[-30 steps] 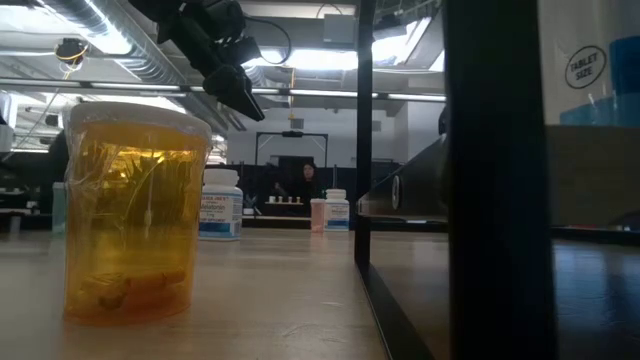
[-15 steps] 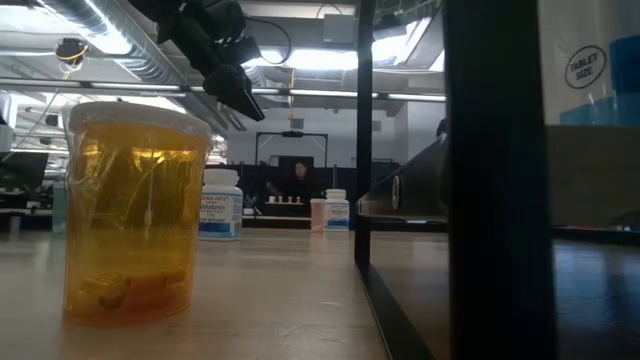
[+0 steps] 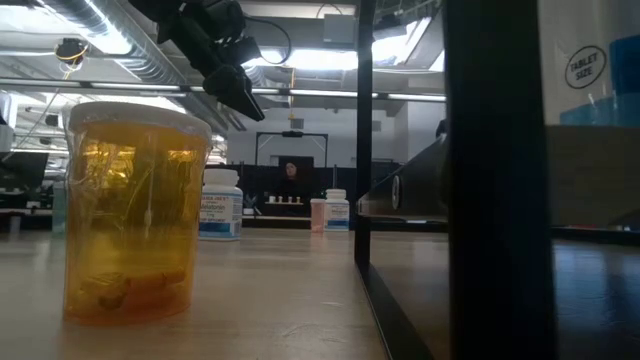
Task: Pick and place medicine bottles onto shelf by color
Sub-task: Put the top right blue pill bottle on the shelf
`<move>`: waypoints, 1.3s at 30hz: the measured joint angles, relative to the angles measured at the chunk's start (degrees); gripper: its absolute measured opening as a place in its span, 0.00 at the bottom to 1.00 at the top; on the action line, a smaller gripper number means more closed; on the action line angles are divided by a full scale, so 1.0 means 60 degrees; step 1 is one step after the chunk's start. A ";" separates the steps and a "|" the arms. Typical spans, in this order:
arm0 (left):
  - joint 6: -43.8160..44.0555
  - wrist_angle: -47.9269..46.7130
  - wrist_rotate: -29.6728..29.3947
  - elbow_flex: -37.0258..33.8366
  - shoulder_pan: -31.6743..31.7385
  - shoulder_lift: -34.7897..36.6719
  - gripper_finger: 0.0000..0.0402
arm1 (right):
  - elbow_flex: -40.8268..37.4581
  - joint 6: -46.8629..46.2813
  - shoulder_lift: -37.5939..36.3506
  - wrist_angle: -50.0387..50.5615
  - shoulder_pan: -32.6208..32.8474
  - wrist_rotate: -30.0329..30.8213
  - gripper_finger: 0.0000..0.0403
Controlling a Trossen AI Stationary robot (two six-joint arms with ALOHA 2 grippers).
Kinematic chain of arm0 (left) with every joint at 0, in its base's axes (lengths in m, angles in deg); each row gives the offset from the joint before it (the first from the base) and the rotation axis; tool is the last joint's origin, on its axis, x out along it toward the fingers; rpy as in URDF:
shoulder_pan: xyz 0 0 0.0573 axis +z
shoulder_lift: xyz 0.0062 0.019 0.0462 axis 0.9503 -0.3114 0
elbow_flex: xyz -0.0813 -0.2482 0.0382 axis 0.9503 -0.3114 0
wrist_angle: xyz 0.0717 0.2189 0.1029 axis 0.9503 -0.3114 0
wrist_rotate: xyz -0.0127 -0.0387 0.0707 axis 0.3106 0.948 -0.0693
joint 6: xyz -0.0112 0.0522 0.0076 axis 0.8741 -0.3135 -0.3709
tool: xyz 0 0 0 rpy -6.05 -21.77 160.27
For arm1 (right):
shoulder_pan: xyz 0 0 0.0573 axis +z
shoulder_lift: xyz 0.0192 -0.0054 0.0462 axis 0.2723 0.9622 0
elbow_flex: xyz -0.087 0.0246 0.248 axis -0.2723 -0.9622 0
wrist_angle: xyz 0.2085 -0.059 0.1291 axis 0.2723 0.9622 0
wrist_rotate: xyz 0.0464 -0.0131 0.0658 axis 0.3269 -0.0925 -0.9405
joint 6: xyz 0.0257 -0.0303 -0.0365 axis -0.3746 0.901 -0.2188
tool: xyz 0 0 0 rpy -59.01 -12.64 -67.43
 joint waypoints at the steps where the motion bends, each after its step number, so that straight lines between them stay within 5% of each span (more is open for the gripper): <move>1: 0.0000 0.0003 0.0000 -0.0004 -0.0003 0.0000 0.69 | 0.0000 0.0003 0.0000 -0.0010 0.0000 0.0027 0.35; 22: 0.0000 0.0001 0.0000 -0.0004 0.0000 0.0000 0.69 | 0.0000 0.0570 -0.0055 0.0046 0.0371 -0.0139 0.31; 39: 0.0000 0.0000 0.0000 -0.0004 0.0000 0.0000 0.69 | 0.0007 0.1126 -0.1508 0.0798 0.1521 0.0154 0.31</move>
